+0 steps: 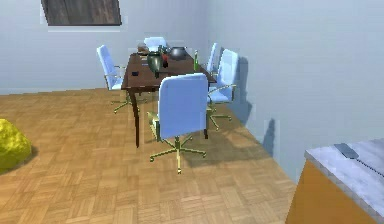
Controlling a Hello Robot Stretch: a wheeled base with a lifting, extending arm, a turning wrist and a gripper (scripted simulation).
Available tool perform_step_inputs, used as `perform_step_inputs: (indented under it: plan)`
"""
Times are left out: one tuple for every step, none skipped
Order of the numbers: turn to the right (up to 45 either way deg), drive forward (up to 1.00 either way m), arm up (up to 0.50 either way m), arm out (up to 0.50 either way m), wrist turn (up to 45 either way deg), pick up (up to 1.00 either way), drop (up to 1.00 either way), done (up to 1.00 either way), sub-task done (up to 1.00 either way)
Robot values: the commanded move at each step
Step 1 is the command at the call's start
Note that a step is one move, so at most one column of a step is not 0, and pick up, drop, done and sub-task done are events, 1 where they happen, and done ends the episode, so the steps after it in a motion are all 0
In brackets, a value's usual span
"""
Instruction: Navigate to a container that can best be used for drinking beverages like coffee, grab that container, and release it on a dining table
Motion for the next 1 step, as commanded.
perform_step_inputs:
  plan:
    - [0.0,0.0,0.0,0.0,0.0,1.0,0.0,0.0,0.0]
